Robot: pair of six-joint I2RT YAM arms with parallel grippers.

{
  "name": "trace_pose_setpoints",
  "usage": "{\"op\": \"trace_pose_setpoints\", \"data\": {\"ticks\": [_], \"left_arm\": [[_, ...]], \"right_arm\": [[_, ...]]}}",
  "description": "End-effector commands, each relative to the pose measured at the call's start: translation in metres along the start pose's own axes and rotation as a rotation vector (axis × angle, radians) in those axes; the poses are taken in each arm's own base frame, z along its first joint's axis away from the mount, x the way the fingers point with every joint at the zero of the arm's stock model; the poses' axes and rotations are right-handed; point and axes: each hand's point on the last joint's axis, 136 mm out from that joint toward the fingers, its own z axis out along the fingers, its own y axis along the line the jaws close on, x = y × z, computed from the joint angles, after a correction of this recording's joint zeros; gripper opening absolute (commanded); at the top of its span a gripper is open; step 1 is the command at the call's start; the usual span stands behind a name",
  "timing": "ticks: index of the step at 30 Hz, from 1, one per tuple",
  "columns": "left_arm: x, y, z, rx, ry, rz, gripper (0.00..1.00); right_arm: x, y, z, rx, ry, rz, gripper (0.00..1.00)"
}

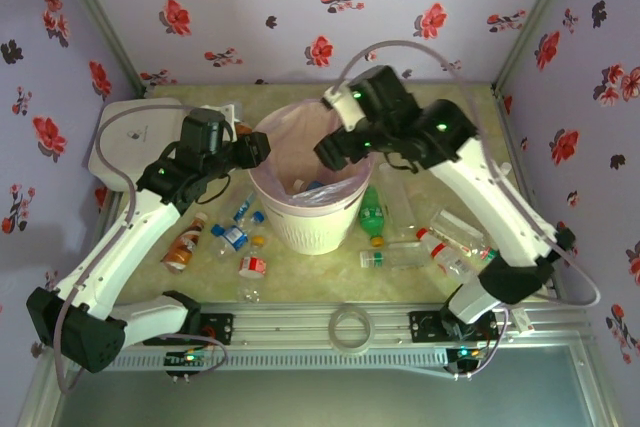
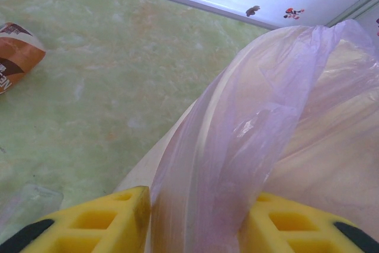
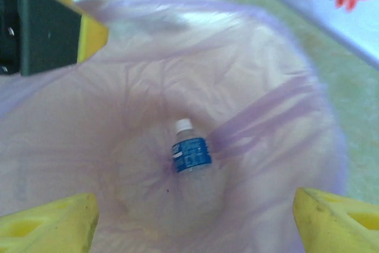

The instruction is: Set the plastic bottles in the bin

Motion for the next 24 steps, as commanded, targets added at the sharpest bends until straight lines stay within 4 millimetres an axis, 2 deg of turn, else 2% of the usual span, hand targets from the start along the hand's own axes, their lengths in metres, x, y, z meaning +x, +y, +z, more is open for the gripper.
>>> {"op": "trace_pose_setpoints", "data": {"ticks": [1, 6, 8, 10, 14, 18, 24], "left_arm": [[0.006, 0.002, 0.002, -0.013, 0.010, -0.004, 0.43], [0.005, 0.003, 0.003, -0.022, 0.012, -0.006, 0.43], [0.005, 0.004, 0.003, -0.025, 0.011, -0.006, 0.43], [0.004, 0.004, 0.004, -0.024, 0.007, -0.009, 0.43], [0.005, 0.004, 0.004, -0.025, 0.003, -0.013, 0.43], [0.002, 0.003, 0.001, -0.013, -0.018, -0.031, 0.43], [0.001, 0.002, -0.001, -0.014, -0.016, -0.026, 0.43]], "right_arm": [[0.001, -0.037, -0.025, 0.116, -0.052, 0.104, 0.85], [0.018, -0.063, -0.053, 0.164, -0.088, 0.202, 0.84], [0.036, -0.086, -0.058, 0.247, -0.056, 0.259, 0.84], [0.063, -0.114, -0.058, 0.328, -0.001, 0.344, 0.84], [0.107, -0.130, -0.032, 0.312, 0.082, 0.469, 0.84], [0.154, -0.141, 0.006, 0.316, 0.184, 0.562, 0.83], [0.216, -0.151, 0.062, 0.357, 0.370, 0.609, 0.82]]}}
